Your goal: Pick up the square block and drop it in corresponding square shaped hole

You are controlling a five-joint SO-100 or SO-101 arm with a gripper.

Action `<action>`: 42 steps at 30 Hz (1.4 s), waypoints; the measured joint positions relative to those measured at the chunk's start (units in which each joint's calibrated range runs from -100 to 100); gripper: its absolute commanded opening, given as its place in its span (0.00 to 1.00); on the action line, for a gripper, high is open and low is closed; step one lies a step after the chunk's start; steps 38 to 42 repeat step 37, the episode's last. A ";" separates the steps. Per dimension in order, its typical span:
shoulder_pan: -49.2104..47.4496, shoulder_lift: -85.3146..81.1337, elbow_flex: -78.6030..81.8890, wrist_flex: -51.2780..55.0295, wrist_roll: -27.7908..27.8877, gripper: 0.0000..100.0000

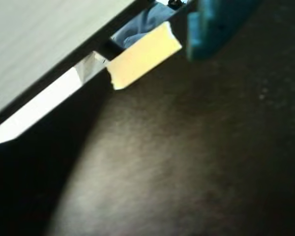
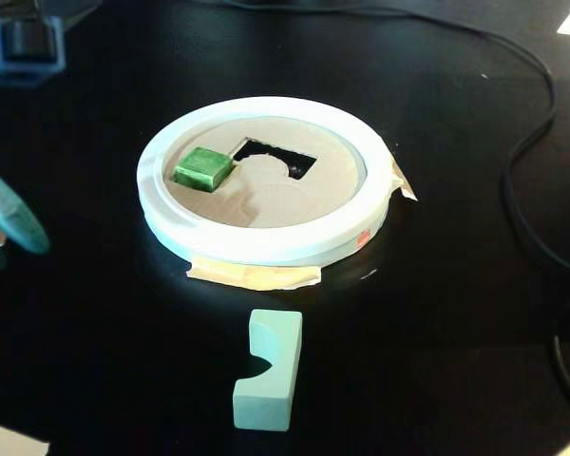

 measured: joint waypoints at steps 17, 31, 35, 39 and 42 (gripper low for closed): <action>-0.20 -0.36 9.08 -0.87 0.05 0.83; -0.20 -0.36 11.81 -1.07 0.05 0.83; -0.20 -0.36 11.81 -1.07 0.00 0.83; -0.20 -0.36 11.81 -1.07 0.00 0.83; -0.20 -0.36 11.81 -1.07 0.00 0.83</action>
